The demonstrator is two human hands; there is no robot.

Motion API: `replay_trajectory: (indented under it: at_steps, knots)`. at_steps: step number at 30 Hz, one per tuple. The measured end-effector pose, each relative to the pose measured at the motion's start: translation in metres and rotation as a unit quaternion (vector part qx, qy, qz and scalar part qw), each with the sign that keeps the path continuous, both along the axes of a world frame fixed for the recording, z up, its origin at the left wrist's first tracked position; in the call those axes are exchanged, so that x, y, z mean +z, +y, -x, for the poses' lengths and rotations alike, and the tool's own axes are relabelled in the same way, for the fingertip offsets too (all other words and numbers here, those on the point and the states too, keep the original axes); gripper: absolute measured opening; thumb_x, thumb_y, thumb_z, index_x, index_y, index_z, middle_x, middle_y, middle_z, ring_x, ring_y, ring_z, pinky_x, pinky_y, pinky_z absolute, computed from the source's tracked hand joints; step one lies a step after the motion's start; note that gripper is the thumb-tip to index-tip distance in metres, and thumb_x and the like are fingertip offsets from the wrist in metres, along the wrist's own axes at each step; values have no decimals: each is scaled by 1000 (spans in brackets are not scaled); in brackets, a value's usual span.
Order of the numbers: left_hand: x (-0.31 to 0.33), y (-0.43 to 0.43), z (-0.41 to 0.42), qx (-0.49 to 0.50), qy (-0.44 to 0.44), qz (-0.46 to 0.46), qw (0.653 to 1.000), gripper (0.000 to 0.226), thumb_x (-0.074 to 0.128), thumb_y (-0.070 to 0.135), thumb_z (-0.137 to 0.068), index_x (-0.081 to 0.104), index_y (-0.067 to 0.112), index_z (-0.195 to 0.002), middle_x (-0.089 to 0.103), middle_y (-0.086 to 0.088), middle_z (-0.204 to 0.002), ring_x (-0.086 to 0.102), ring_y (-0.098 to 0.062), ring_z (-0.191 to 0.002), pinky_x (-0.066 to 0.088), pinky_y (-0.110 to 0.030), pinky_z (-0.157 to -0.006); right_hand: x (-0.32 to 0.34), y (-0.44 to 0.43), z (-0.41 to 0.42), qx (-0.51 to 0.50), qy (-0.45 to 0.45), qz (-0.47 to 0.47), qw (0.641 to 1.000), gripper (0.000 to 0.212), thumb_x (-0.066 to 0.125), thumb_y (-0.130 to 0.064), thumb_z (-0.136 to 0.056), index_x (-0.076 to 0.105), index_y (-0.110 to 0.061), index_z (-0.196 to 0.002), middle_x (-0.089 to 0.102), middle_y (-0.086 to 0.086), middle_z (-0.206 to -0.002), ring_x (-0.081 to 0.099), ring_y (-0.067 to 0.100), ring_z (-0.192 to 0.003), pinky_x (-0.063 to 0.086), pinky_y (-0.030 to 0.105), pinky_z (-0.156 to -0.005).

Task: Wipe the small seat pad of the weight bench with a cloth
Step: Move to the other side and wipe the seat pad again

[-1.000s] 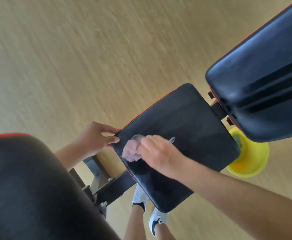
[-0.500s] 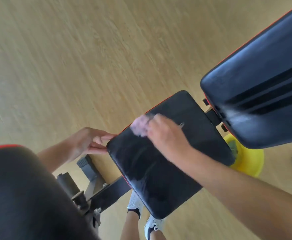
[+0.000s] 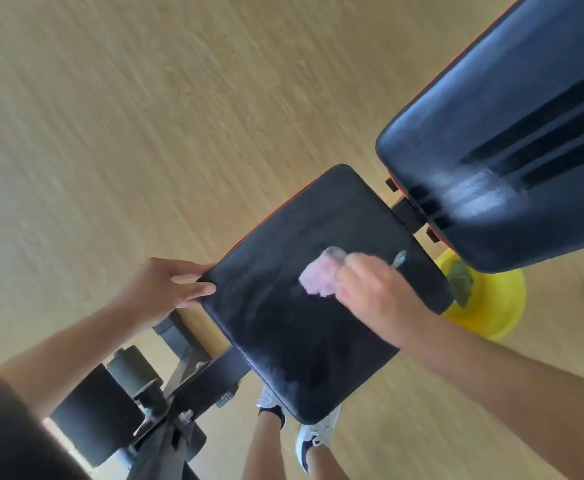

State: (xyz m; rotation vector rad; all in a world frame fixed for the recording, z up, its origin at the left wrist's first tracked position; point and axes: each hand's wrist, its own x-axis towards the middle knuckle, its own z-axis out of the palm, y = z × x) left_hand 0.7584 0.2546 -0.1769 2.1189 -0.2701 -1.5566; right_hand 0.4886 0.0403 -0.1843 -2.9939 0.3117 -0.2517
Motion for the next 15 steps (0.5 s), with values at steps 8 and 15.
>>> replay_trajectory:
  at_steps: [8, 15]
  knots:
    - [2, -4, 5, 46, -16, 15, 999, 31, 84, 15, -80, 79, 32, -106, 80, 2, -109, 81, -14, -77, 60, -16, -76, -1, 150, -30, -162, 47, -248, 954, 27, 43, 12, -90, 54, -12, -81, 44, -10, -66, 46, 15, -63, 43, 29, -64]
    - [-6, 1, 2, 75, 3, 14, 997, 29, 87, 17, -77, 82, 34, -100, 81, 2, -109, 81, -23, -89, 56, -42, -98, 14, 77, 68, 154, 93, -82, 980, 36, 41, 14, -88, 50, -17, -72, 54, 2, -66, 48, 22, -58, 32, 31, -60]
